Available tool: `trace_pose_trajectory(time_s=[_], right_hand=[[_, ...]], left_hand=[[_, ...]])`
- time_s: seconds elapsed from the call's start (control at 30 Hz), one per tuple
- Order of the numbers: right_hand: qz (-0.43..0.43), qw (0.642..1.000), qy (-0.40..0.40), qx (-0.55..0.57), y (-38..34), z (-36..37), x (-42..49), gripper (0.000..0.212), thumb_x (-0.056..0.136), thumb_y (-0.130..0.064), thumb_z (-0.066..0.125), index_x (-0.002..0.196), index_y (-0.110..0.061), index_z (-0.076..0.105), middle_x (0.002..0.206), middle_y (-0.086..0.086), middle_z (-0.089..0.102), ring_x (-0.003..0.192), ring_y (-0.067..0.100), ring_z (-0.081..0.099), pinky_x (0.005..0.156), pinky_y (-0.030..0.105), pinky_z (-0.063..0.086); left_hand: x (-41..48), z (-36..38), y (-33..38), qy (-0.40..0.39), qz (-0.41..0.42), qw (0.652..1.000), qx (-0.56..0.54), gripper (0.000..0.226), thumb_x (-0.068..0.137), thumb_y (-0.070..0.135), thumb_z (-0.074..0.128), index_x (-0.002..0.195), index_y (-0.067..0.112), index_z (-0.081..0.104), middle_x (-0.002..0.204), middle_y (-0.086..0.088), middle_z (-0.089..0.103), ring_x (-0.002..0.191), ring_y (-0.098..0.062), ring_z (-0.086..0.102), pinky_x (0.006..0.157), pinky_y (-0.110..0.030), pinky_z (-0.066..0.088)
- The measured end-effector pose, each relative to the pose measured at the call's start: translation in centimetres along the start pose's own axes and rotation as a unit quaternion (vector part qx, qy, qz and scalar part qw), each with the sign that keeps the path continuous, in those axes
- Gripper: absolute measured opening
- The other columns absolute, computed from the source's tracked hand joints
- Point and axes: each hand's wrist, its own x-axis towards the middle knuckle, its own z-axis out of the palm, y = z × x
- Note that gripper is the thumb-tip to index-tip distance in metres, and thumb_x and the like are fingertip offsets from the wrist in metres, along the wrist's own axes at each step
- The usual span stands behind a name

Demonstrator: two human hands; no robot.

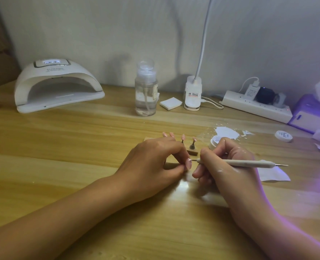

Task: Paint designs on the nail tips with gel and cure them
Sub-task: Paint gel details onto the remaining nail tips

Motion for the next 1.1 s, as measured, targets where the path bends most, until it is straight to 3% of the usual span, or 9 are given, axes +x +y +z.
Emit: trace_pose_trajectory(time_s=[0.23, 0.33, 0.47, 0.57, 0.7, 0.77, 0.9, 1.1], right_hand=[[-0.009, 1.000, 0.003, 0.007, 0.1, 0.0, 0.0, 0.021, 0.080, -0.001, 0.063, 0.068, -0.006, 0.047, 0.056, 0.018, 0.066, 0.043, 0.016, 0.057, 0.044, 0.021, 0.046], [-0.020, 0.999, 0.026, 0.019, 0.2, -0.1, -0.1, 0.029, 0.088, -0.012, 0.068, 0.069, -0.011, 0.047, 0.053, 0.011, 0.064, 0.040, 0.013, 0.051, 0.042, 0.018, 0.042], [-0.097, 0.992, 0.079, 0.032, -0.1, -0.6, 0.1, 0.024, 0.090, -0.024, 0.071, 0.079, -0.017, 0.051, 0.051, 0.002, 0.048, 0.043, 0.010, 0.038, 0.040, 0.016, 0.031], [-0.146, 0.984, 0.102, -0.004, -0.3, -1.4, 0.8, 0.013, 0.093, -0.025, 0.071, 0.084, -0.021, 0.062, 0.065, 0.007, 0.059, 0.049, 0.013, 0.046, 0.043, 0.018, 0.036], [-0.126, 0.981, 0.139, -0.050, 0.5, -2.9, 2.4, 0.016, 0.102, -0.028, 0.055, 0.087, -0.023, 0.054, 0.063, 0.001, 0.064, 0.043, 0.011, 0.045, 0.043, 0.020, 0.035], [-0.112, 0.980, 0.152, -0.069, 1.1, -3.6, 2.9, 0.022, 0.101, -0.033, 0.056, 0.082, -0.028, 0.046, 0.061, 0.002, 0.064, 0.045, 0.013, 0.045, 0.047, 0.028, 0.034], [-0.089, 0.979, 0.150, -0.109, 2.1, -3.9, 3.5, 0.027, 0.094, -0.046, 0.061, 0.075, -0.032, 0.047, 0.066, 0.004, 0.063, 0.058, 0.020, 0.047, 0.060, 0.038, 0.033], [-0.082, 0.973, 0.150, -0.158, 2.5, -4.0, 4.1, 0.028, 0.095, -0.043, 0.063, 0.082, -0.024, 0.048, 0.072, 0.004, 0.061, 0.062, 0.021, 0.049, 0.063, 0.035, 0.038]], left_hand=[[0.0, 0.0, 0.0, 0.002, 0.002, 1.000, 0.000, 0.022, 0.079, 0.015, 0.072, 0.079, 0.035, 0.065, 0.076, 0.025, 0.061, 0.066, 0.024, 0.045, 0.064, -0.013, 0.027], [0.0, -0.1, -0.1, -0.001, -0.002, 1.000, -0.013, 0.020, 0.080, 0.016, 0.072, 0.079, 0.035, 0.066, 0.078, 0.025, 0.063, 0.063, 0.021, 0.047, 0.062, -0.015, 0.028], [0.1, -0.2, -0.4, -0.013, -0.017, 0.999, -0.045, 0.017, 0.082, 0.019, 0.074, 0.081, 0.035, 0.069, 0.086, 0.025, 0.068, 0.058, 0.005, 0.050, 0.057, -0.012, 0.029], [0.0, -0.3, -0.5, -0.018, -0.028, 0.997, -0.068, 0.020, 0.081, 0.015, 0.075, 0.080, 0.035, 0.070, 0.085, 0.025, 0.069, 0.056, 0.003, 0.049, 0.056, -0.010, 0.031], [0.1, -0.4, -0.5, -0.023, -0.037, 0.997, -0.071, 0.022, 0.081, 0.015, 0.076, 0.080, 0.035, 0.070, 0.084, 0.025, 0.069, 0.056, 0.002, 0.049, 0.056, -0.010, 0.032], [0.1, -0.4, -0.4, -0.026, -0.038, 0.996, -0.070, 0.021, 0.082, 0.015, 0.076, 0.080, 0.035, 0.070, 0.085, 0.025, 0.069, 0.057, 0.001, 0.049, 0.057, -0.011, 0.032], [0.0, -0.5, -0.4, -0.028, -0.040, 0.996, -0.075, 0.019, 0.082, 0.015, 0.076, 0.081, 0.033, 0.071, 0.086, 0.022, 0.070, 0.058, 0.002, 0.049, 0.056, -0.011, 0.033], [0.1, -0.4, -0.3, -0.026, -0.039, 0.996, -0.075, 0.019, 0.082, 0.016, 0.076, 0.082, 0.034, 0.070, 0.086, 0.022, 0.070, 0.057, 0.005, 0.050, 0.056, -0.010, 0.033]])
